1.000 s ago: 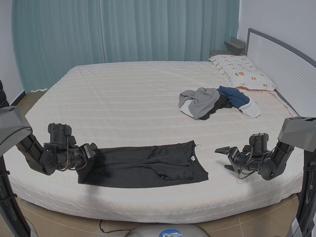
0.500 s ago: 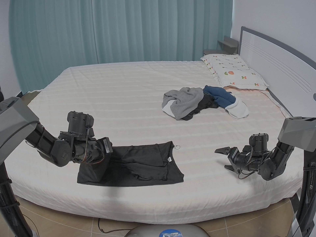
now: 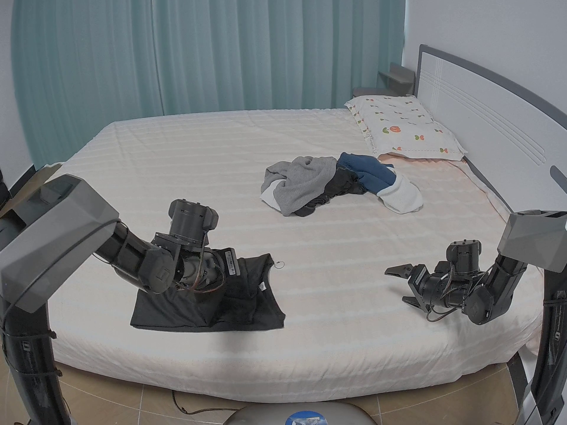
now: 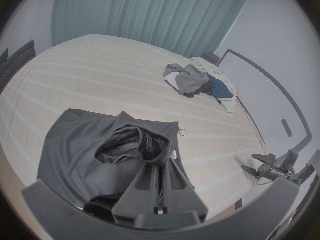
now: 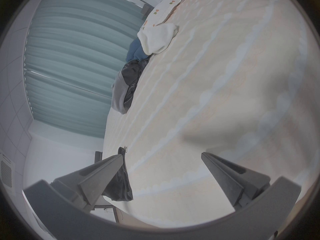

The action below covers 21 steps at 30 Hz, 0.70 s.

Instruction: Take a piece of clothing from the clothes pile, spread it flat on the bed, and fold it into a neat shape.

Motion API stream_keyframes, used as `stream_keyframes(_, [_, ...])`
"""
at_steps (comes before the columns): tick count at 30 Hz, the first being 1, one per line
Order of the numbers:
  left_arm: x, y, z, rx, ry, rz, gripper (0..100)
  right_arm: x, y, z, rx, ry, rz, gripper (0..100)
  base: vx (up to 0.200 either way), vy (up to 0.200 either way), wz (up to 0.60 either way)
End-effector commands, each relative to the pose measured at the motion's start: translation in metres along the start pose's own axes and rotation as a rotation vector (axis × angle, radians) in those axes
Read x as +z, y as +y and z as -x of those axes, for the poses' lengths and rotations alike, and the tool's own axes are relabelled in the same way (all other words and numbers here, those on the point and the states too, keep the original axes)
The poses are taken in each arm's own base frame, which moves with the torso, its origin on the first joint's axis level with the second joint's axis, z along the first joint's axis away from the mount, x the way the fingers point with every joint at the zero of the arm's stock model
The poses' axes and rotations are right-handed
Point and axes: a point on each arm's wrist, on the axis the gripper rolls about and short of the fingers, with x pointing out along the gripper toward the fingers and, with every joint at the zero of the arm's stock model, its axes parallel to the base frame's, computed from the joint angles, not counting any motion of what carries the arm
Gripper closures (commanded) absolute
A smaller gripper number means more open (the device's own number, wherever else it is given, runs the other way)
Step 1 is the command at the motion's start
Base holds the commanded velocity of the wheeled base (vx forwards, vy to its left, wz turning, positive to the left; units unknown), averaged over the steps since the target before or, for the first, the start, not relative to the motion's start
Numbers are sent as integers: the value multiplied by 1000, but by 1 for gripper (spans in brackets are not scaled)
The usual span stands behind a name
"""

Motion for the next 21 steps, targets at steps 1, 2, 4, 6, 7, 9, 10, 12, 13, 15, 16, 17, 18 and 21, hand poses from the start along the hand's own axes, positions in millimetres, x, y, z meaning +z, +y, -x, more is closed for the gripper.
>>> stream_keyframes(1, [-18,-13,-32,18,31,-22,100,-1,-1,0,-1,2,-1,0,0,0,0])
stream_keyframes(2, [-19,-14,-33,20,30,-23,100,-1,-1,0,-1,2,1,0,0,0,0])
stream_keyframes(4, [-22,-21,-41,31,20,-16,100,-1,-1,0,-2,3,-1,0,0,0,0])
stream_keyframes(6, [-24,-23,-44,33,20,-18,100,-1,-1,0,-2,3,0,0,0,0,0])
stream_keyframes(7, [-24,-23,-44,33,20,-18,0,-1,-1,0,-2,3,0,0,0,0,0])
stream_keyframes(9, [-28,-31,-45,22,24,-18,0,-1,-1,0,-2,3,0,0,0,0,0])
stream_keyframes(10, [-29,-33,-45,18,22,-15,0,-1,-1,0,-2,3,0,0,0,0,0])
stream_keyframes(12, [-27,-34,-43,16,16,-1,0,-1,-1,0,-2,3,0,0,0,0,0])
stream_keyframes(13, [-27,-35,-42,14,13,7,0,-1,-1,0,-2,3,0,0,0,0,0])
stream_keyframes(15, [-27,-34,-42,15,15,17,0,-1,-1,0,-2,3,0,0,0,0,0])
stream_keyframes(16, [-25,-35,-39,12,9,39,0,-1,-1,0,-2,3,0,0,0,0,0])
stream_keyframes(17, [-22,-36,-34,7,1,55,0,-1,-1,0,-4,5,-1,0,0,0,0])
stream_keyframes(18, [-17,-36,-27,1,-13,79,0,-2,-2,0,-7,7,-1,0,0,0,0])
stream_keyframes(21, [-10,-34,-12,-5,-30,118,0,-2,-2,0,-7,7,10,0,0,0,0])
